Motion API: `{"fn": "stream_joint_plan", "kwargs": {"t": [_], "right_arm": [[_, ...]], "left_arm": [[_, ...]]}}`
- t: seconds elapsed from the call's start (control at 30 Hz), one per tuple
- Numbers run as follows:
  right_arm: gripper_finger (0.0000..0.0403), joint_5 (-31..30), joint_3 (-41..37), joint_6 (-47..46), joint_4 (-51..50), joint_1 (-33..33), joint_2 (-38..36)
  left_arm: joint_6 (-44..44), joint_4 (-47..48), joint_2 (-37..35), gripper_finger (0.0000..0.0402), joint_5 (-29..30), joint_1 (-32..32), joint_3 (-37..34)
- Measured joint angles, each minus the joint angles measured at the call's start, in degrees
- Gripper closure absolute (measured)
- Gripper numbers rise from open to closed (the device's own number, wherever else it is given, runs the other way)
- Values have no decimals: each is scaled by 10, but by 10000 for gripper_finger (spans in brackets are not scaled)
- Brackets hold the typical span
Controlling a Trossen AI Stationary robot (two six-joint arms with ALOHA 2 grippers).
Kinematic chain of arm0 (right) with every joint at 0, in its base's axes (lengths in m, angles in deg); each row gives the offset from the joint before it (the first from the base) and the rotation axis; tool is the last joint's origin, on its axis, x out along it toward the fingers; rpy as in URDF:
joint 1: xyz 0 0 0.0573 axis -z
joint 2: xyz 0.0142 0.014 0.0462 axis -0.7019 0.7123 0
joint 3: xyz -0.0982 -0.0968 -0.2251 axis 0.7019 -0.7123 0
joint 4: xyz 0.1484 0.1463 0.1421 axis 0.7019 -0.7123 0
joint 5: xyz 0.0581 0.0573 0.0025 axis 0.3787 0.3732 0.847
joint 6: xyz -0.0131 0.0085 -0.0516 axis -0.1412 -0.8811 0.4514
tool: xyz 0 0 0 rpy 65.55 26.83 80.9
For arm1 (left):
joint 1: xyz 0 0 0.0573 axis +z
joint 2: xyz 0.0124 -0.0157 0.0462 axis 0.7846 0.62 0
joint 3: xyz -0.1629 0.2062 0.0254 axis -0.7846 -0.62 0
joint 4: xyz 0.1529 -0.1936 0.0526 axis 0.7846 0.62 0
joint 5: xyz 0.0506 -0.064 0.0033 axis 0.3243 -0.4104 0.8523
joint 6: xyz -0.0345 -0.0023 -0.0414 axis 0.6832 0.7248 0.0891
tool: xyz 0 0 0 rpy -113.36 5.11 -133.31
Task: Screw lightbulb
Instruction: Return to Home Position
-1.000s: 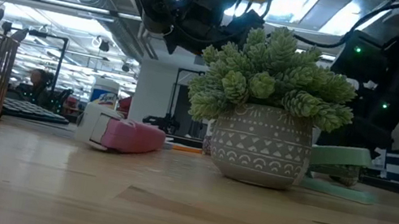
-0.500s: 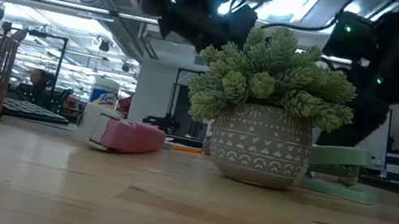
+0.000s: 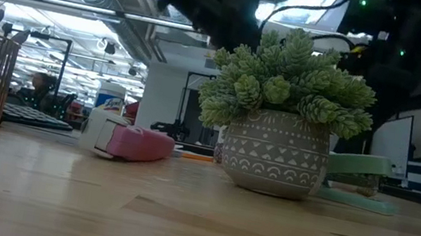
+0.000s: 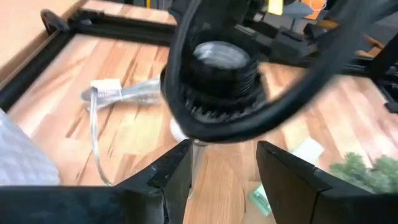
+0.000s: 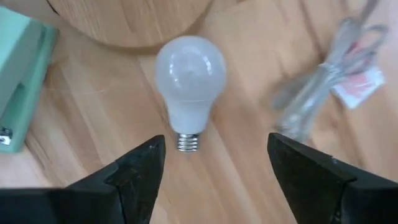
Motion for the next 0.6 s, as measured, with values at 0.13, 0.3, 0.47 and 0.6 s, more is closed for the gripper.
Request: {"fn": "stream_joint_plan", "kwargs": {"t": [0.13, 0.3, 0.47, 0.6], "right_arm": [[116, -23, 44, 28, -50, 0, 0], [143, -38, 107, 65, -107, 0, 0], [215, -38, 172, 99, -148, 0, 0], [286, -38, 219, 129, -164, 0, 0]], "left_arm": [[-16, 41, -46, 231, 2, 8, 0], [-36, 123, -115, 232, 11, 23, 0], [-68, 197, -190, 260, 38, 32, 0], [-83, 230, -247, 312, 72, 36, 0]]}}
